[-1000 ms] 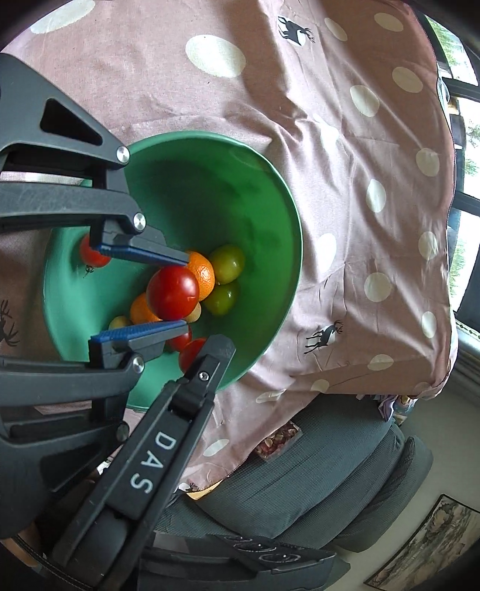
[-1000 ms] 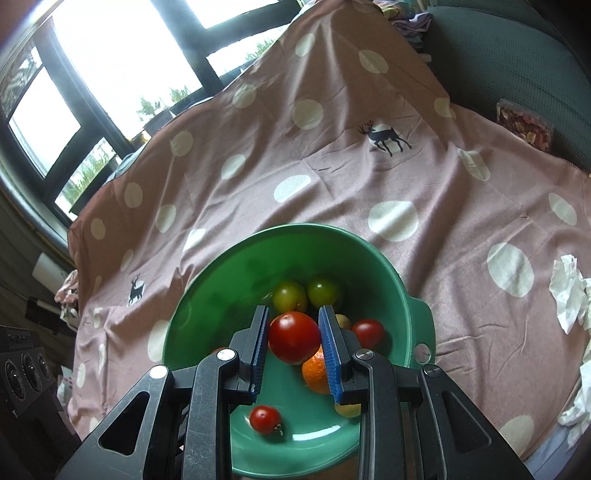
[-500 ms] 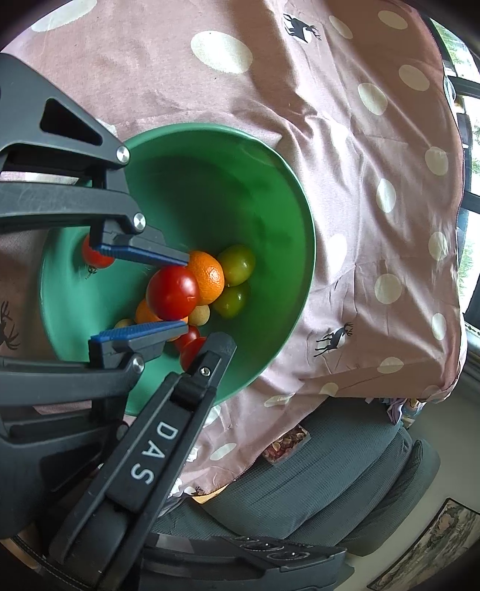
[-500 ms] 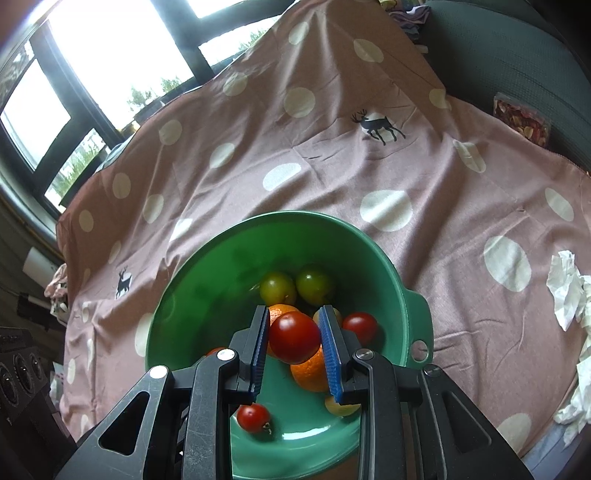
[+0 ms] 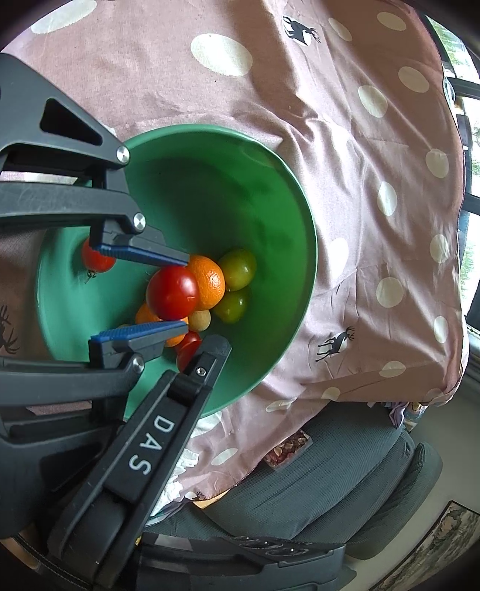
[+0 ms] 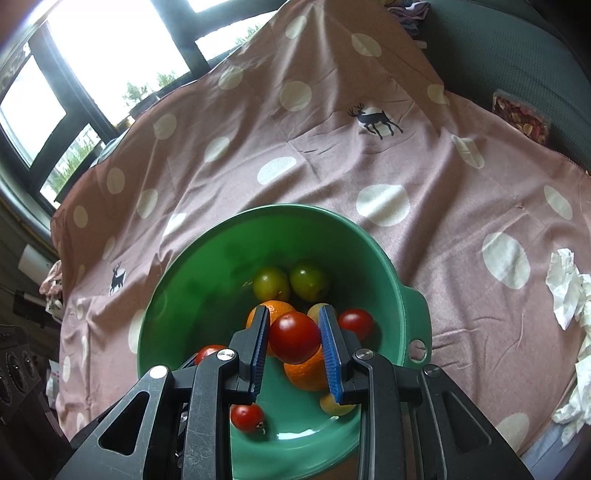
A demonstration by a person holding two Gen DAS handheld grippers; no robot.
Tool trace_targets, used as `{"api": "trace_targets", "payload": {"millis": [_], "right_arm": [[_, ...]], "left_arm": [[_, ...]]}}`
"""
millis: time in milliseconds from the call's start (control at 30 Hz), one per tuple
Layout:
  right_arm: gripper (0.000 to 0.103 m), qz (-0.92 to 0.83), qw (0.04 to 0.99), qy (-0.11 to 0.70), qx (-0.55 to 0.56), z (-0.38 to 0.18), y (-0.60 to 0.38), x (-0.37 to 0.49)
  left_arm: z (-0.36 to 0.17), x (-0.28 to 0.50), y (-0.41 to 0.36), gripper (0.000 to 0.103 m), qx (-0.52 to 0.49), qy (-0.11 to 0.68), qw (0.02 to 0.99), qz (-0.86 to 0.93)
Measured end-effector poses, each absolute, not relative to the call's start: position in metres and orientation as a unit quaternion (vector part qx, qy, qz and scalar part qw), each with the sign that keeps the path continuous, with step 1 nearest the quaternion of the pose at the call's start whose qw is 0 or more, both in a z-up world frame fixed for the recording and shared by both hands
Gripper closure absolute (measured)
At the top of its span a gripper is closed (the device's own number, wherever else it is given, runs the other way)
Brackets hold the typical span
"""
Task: Organize fruits
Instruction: 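Open the left gripper inside the bowl while the right gripper releases its tomato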
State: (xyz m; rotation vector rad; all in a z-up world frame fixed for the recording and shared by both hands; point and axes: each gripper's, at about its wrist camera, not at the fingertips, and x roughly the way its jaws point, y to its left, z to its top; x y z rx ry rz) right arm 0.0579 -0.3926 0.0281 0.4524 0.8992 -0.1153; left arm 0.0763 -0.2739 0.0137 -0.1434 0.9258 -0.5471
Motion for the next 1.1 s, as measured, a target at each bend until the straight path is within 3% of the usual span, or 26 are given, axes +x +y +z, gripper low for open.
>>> {"api": "trace_targets", "payload": {"millis": [767,1100], "right_arm": [[0.073,-0.068,0.868,0.445,0.21,0.019,-0.3953,0.0607],[0.073,-0.071,0.868,0.447,0.203,0.0181,-0.393,0.0617]], "left_arm": [[0.0116,0.0775,-0.2759,0.073,-0.062,0.448,0.858,-0.244],[0.0103,0.0785,-0.2731,0.079,-0.063,0.449,0.858,-0.24]]}}
